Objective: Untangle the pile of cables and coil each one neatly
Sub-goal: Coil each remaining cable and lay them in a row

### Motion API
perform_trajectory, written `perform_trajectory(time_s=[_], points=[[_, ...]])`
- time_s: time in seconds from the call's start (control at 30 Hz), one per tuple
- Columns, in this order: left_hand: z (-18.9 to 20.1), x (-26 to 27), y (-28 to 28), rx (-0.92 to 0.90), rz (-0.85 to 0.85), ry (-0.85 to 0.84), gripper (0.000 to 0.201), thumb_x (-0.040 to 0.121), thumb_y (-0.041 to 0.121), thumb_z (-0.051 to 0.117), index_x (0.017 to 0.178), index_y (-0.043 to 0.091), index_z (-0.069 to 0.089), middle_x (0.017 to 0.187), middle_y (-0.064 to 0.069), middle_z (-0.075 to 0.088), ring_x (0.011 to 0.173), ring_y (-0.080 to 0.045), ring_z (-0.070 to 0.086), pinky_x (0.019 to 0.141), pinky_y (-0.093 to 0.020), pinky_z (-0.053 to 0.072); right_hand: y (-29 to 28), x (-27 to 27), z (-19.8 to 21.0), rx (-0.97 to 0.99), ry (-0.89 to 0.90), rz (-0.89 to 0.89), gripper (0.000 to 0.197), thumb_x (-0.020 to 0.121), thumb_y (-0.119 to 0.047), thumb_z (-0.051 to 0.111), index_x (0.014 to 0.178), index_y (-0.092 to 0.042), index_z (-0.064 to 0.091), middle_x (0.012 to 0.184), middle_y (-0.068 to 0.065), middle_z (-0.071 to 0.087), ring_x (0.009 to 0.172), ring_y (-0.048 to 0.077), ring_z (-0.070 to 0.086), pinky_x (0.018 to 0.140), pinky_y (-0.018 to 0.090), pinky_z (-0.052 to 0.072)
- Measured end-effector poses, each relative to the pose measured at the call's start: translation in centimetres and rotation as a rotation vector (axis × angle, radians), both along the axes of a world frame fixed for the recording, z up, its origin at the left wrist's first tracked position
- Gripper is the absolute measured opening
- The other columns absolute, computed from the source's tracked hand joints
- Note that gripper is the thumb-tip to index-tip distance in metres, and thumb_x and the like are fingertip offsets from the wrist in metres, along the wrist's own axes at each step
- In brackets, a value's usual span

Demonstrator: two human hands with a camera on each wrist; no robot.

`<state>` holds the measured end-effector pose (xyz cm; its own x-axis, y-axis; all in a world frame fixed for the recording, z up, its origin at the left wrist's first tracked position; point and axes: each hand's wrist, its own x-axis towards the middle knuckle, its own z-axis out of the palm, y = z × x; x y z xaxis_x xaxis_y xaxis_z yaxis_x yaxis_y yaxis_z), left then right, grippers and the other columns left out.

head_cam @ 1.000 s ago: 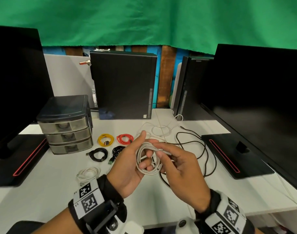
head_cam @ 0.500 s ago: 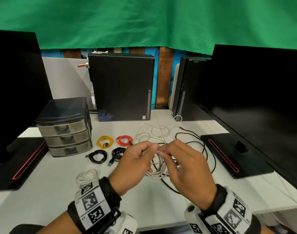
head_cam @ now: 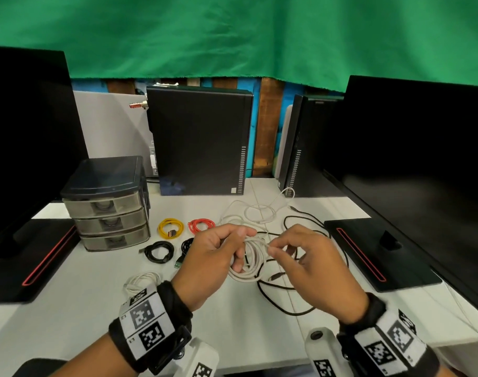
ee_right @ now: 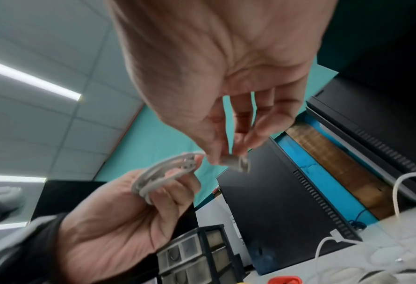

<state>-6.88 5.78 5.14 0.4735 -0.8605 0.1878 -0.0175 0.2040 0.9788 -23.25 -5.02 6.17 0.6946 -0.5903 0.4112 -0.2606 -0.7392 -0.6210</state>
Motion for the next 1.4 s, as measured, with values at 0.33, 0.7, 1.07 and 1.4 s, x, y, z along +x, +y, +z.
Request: perform_trajectory(time_s=[0.33, 0.7, 1.07, 1.4], points=[[0.6, -0.8, 0.3, -0.057, 0.015, -0.076, 0.025, 0.096, 0.034, 0.055, 0.094, 0.023, 0.078, 0.06, 0.004, 0.05, 0.052, -0.009, 0.045, 0.058, -0.02, 0.044, 2.0, 1.3, 0.2, 0.904, -0.269, 0.151, 0.01, 0.092, -0.001, 0.064, 0.097, 0.004, 0.072, 0.093, 0.026, 0.073, 0.076, 0.024, 0.065, 0.057, 0.025, 0.053], [1.0, -1.1, 0.7, -0.224, 0.05, -0.205, 0.017, 0.087, 0.027, 0.059, 0.092, 0.021, 0.074, 0.076, 0.016, 0.071, 0.069, 0.001, 0.064, 0.067, -0.013, 0.049, 2.2, 1.2, 0.3, 1.423, -0.338, 0.489, 0.047, 0.09, -0.017, 0.059, 0.127, 0.012, 0.057, 0.115, 0.017, 0.064, 0.098, 0.021, 0.063, 0.079, 0.032, 0.053], [0.6, 0.0, 0.6, -0.112, -0.07, -0.197, 0.021, 0.079, 0.024, 0.072, 0.095, 0.012, 0.078, 0.078, 0.002, 0.076, 0.067, -0.005, 0.068, 0.062, -0.016, 0.051, 3.8, 1.8, -0.4, 1.061, -0.252, 0.258, 0.04, 0.072, -0.017, 0.077, 0.107, 0.001, 0.069, 0.097, 0.015, 0.074, 0.088, 0.022, 0.067, 0.08, 0.037, 0.049], [0.0, 0.1, 0.7, -0.082, 0.003, -0.476, 0.023, 0.092, 0.017, 0.072, 0.11, 0.031, 0.074, 0.097, 0.009, 0.075, 0.08, -0.022, 0.071, 0.077, -0.036, 0.059, 4.0, 1.9, -1.0, 0.779, -0.431, 0.04, 0.01, 0.093, -0.014, 0.067, 0.095, -0.008, 0.075, 0.087, 0.014, 0.077, 0.086, 0.033, 0.073, 0.081, 0.036, 0.058]])
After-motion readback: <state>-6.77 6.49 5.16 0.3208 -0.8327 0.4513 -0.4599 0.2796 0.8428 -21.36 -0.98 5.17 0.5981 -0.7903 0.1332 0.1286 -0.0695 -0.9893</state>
